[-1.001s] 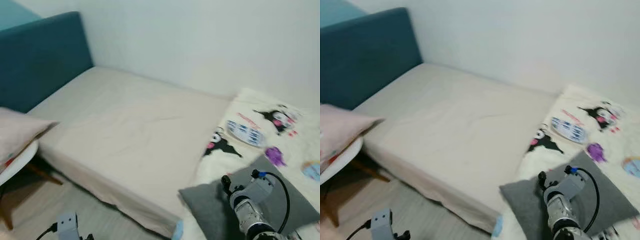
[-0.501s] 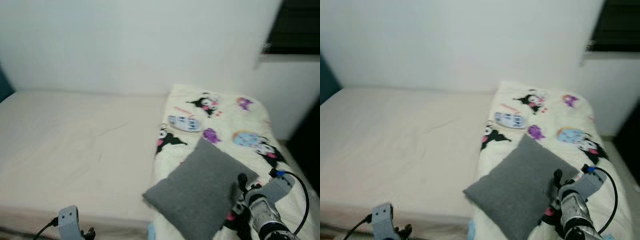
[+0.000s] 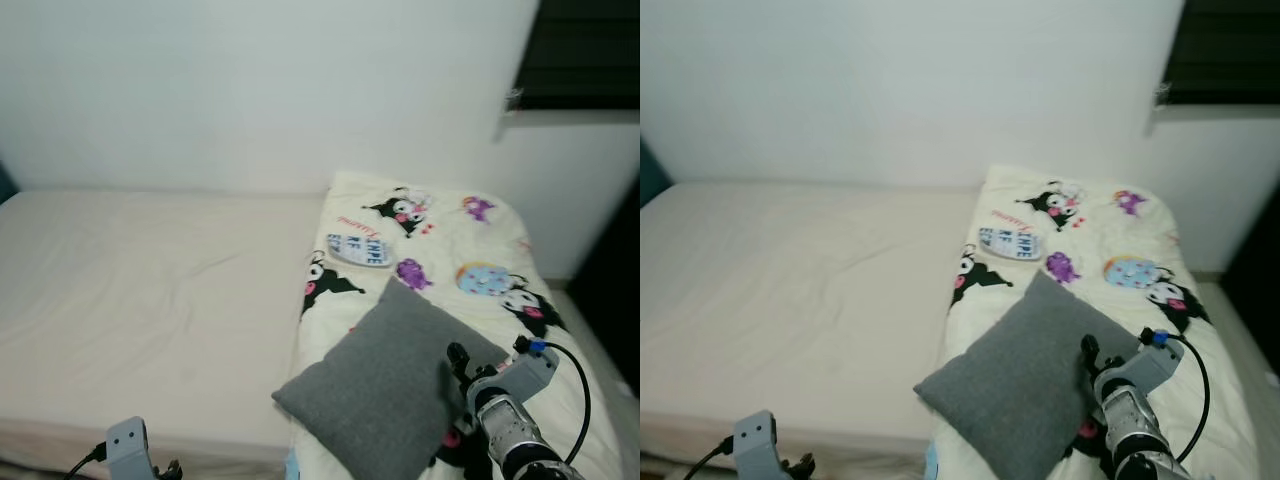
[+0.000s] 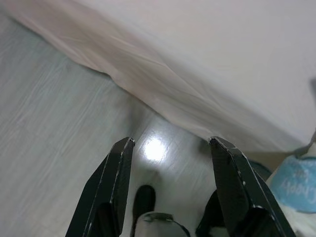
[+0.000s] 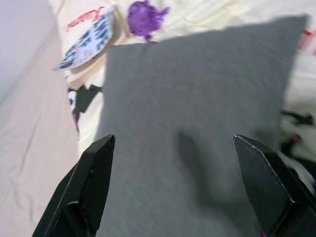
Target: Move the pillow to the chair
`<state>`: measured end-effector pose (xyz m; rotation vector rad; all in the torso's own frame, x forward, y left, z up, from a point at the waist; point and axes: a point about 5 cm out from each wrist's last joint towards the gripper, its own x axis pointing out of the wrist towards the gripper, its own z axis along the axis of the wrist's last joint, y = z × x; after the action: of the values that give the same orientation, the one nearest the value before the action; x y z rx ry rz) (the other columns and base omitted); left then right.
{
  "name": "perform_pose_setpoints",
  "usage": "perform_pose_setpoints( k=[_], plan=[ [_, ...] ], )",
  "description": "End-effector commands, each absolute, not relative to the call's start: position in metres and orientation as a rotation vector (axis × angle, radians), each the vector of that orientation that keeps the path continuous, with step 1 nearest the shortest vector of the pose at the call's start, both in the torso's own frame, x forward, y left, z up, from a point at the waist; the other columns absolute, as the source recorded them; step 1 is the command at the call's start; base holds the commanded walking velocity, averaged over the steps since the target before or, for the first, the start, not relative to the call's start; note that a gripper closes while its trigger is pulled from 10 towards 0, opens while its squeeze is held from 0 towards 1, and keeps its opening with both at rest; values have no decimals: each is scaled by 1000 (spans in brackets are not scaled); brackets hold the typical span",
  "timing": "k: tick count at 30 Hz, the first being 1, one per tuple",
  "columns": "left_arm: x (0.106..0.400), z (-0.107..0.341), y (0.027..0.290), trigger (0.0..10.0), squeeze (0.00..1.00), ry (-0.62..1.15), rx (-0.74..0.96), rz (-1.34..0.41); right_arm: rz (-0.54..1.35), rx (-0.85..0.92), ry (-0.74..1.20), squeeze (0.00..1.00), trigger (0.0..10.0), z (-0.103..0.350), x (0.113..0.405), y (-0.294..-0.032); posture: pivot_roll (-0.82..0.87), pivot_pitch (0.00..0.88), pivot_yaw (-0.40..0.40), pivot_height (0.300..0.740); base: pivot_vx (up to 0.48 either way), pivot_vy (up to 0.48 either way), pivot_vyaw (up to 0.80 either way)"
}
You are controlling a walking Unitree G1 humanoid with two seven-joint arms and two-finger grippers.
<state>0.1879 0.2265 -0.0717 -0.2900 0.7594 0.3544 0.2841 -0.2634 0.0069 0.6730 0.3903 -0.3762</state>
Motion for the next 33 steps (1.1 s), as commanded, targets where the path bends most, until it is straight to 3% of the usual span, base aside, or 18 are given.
perform_pose_setpoints(
  k=[1, 7, 15, 22, 33],
  plan=[
    [186, -71, 234, 10000, 0, 759, -276, 388, -345, 677, 416, 0, 10000, 4, 284, -258, 78, 0, 30, 710, 0, 0, 0],
    [187, -67, 246, 10000, 0, 738, -251, 461, -251, 684, 473, 0, 10000, -1, 284, -243, 77, 0, 25, 670, 0, 0, 0],
    [195, -59, 256, 10000, 0, 688, -239, 500, -274, 694, 511, 0, 10000, -8, 278, -241, 79, 0, 21, 635, 0, 0, 0],
    [212, -46, 261, 10000, 0, 609, -210, 474, -325, 741, 458, 0, 10000, -3, 278, -254, 77, 0, 26, 600, 0, 0, 0],
    [231, -30, 264, 10000, 0, 510, -167, 431, -116, 932, 232, 0, 10000, 18, 295, -243, 79, 0, 43, 561, 0, 0, 0]
  ],
)
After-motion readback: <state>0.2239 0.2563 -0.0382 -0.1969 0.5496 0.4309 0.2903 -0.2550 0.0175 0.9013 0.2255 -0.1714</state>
